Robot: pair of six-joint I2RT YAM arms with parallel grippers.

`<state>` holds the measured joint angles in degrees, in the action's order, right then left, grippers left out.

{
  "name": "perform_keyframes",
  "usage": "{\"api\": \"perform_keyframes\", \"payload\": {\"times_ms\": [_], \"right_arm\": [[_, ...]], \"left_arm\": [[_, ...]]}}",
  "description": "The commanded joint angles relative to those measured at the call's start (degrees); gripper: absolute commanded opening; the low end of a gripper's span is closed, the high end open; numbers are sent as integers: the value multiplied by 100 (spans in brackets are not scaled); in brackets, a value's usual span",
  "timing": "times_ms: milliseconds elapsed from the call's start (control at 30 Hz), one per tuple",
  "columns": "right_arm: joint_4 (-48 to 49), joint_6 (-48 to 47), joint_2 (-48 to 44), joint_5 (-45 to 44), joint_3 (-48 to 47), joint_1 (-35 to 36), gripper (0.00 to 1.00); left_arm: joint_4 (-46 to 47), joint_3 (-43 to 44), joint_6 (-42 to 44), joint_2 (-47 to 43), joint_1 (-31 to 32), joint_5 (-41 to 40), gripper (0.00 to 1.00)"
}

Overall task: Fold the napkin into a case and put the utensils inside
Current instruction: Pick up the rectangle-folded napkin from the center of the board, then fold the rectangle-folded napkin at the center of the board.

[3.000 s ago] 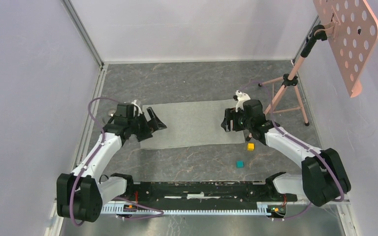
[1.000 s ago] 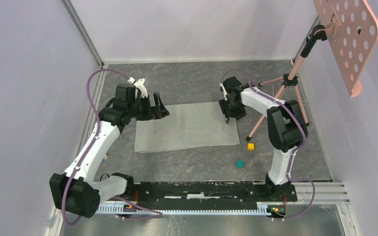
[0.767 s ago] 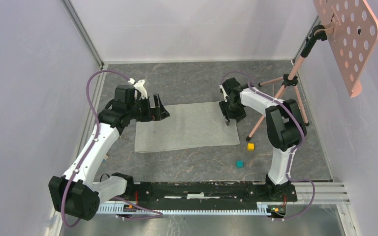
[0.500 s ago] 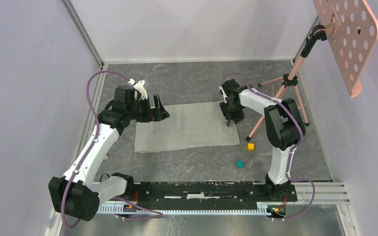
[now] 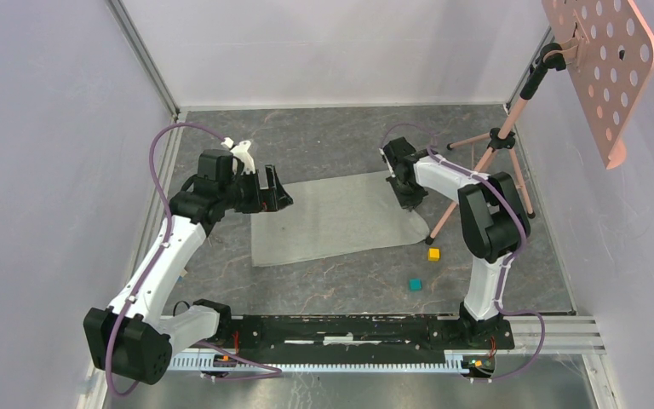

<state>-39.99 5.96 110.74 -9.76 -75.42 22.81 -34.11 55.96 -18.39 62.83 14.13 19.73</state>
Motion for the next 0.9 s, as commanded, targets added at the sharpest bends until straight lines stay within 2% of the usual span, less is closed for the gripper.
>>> {"api": "perform_keyframes", "payload": {"times_ms": [0,67,200,333,567,733,867], "right_arm": [[-164,-808,-62,-2087,-347,-79,0],[-224,-894,-82,-2345,-461,-66,0],[-97,-935,-174,-1802,-599,65,0],[-241,-798,-159,-1693,-944,469,0],[-470,-283,-214,-213,-1257,1182,0],[60,196,-281,1253,-1138,1632,1],[458,523,-196,1879,-1155,1953,0]], "left_arm": [[199,2,189,-59,29,154,100],[207,-6,179,-59,15,150,100],[212,-15,161,-86,27,56,100],[139,-1,155,-175,21,-223,100],[-174,142,49,-447,11,-1507,100],[-201,156,-6,-496,-6,-1695,100],[-203,143,-15,-574,-16,-1790,100]]}}
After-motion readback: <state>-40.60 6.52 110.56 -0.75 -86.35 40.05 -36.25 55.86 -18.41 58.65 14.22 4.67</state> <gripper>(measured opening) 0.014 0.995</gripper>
